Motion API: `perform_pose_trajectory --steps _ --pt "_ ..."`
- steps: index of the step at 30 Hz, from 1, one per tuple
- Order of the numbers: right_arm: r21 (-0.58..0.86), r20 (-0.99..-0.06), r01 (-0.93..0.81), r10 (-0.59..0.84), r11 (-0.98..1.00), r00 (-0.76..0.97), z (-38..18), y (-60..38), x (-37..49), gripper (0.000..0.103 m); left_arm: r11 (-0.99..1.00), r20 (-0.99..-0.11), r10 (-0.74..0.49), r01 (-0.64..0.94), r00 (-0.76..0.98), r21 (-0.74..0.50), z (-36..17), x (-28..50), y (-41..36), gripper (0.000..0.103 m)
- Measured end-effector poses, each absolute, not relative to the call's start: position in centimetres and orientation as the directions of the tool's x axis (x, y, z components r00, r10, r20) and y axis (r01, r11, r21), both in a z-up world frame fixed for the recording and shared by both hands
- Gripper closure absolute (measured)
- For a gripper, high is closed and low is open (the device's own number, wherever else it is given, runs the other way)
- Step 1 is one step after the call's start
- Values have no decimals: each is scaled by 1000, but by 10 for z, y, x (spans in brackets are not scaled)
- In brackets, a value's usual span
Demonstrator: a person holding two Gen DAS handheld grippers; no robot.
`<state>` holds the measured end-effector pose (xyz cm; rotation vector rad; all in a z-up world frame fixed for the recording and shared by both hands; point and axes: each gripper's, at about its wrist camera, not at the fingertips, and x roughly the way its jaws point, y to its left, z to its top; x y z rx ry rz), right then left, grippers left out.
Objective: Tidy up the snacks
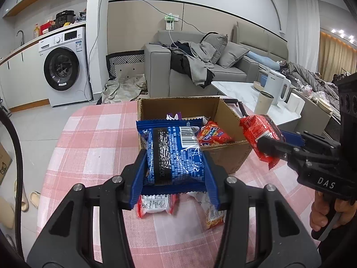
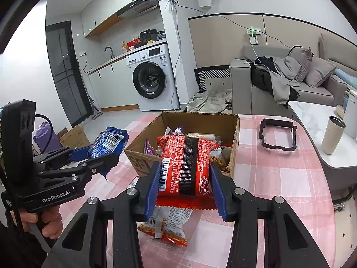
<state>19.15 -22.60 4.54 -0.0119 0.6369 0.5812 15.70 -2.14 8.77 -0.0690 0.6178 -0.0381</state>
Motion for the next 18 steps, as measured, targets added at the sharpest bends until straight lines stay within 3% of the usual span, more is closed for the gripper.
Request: perform_pose_trajectory --steps 18 --pt "164 -577 -489 485 857 657 45 -223 231 59 996 -569 -61 13 820 -88 90 218 -8 58"
